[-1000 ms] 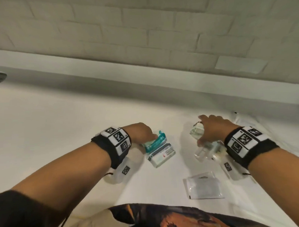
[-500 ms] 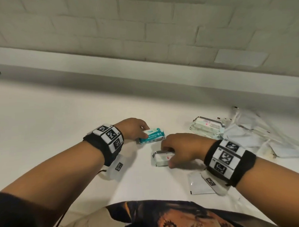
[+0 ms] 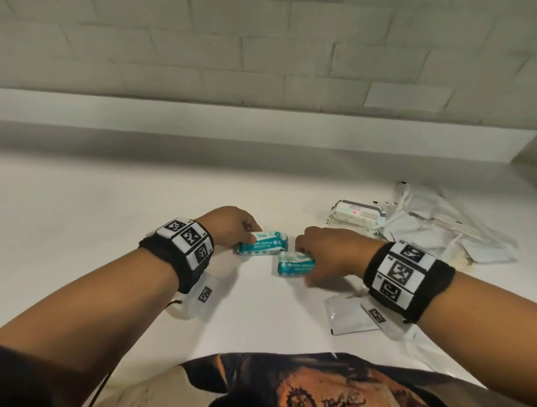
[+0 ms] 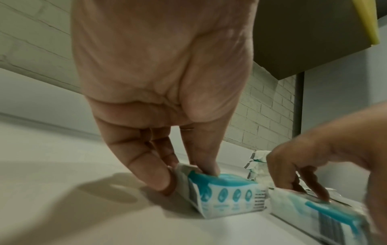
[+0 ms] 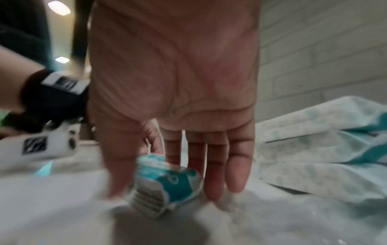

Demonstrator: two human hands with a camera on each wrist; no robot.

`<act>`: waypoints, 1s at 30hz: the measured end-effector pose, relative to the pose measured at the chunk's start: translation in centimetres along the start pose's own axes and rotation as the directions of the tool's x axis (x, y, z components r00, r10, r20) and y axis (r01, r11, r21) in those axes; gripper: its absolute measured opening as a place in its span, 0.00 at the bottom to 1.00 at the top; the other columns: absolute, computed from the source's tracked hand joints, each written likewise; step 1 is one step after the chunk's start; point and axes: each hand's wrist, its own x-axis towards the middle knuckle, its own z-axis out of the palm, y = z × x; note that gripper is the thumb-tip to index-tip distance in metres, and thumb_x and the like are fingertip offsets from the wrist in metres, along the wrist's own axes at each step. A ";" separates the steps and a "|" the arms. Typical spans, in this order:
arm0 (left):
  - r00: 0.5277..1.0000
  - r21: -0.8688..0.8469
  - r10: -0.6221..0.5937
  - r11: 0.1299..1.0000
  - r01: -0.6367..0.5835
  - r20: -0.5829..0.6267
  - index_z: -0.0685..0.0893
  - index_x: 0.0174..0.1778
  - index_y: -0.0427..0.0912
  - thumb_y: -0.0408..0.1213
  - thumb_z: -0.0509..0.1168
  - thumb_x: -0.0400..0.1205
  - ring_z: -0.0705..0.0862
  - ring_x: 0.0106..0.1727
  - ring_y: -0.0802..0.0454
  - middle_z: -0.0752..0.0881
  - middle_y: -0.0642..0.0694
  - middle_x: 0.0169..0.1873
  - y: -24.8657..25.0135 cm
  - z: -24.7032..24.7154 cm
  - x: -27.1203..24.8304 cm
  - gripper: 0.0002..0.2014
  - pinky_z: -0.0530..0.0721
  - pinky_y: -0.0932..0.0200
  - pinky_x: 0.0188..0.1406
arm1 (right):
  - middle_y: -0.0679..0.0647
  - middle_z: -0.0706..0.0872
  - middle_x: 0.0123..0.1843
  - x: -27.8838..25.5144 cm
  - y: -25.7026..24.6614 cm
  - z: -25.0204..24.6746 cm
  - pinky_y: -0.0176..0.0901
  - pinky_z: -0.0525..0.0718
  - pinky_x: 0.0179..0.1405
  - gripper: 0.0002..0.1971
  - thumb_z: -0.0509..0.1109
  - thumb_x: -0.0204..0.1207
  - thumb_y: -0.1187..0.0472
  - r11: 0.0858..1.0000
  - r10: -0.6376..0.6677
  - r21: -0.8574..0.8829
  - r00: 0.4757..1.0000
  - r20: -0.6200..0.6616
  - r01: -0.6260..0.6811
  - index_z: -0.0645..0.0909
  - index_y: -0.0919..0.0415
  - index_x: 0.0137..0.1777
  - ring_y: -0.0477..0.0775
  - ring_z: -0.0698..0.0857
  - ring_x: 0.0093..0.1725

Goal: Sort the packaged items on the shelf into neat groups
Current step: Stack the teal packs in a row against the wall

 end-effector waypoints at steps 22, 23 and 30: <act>0.995 0.179 0.103 0.979 -0.100 -0.004 0.64 0.78 0.58 0.42 0.75 0.73 0.73 0.72 0.50 0.69 0.52 0.74 2.5 1.6 -0.4 0.39 0.76 0.53 0.67 | 0.54 0.75 0.69 0.8 6.3 -3.9 0.53 0.75 0.65 0.37 0.78 0.66 0.43 0.935 0.328 -0.016 0.883 -0.335 -0.354 0.70 0.49 0.74 0.59 0.73 0.68; 0.995 0.178 0.103 0.979 -0.102 0.005 0.65 0.77 0.58 0.42 0.75 0.73 0.74 0.71 0.50 0.70 0.52 0.73 2.8 1.6 -0.2 0.38 0.76 0.53 0.67 | 0.54 0.75 0.68 0.8 6.9 -3.6 0.53 0.75 0.64 0.38 0.79 0.66 0.46 0.930 0.350 -0.015 0.896 -0.273 -0.368 0.69 0.49 0.75 0.59 0.73 0.67; 0.998 0.109 0.022 0.994 -0.014 -0.065 0.69 0.72 0.54 0.47 0.78 0.69 0.82 0.58 0.49 0.70 0.48 0.68 3.2 2.5 0.3 0.36 0.81 0.57 0.52 | 0.54 0.85 0.56 -0.1 7.1 -4.7 0.46 0.79 0.47 0.22 0.74 0.71 0.54 0.944 0.324 0.191 0.869 -0.375 -0.270 0.75 0.52 0.64 0.54 0.80 0.53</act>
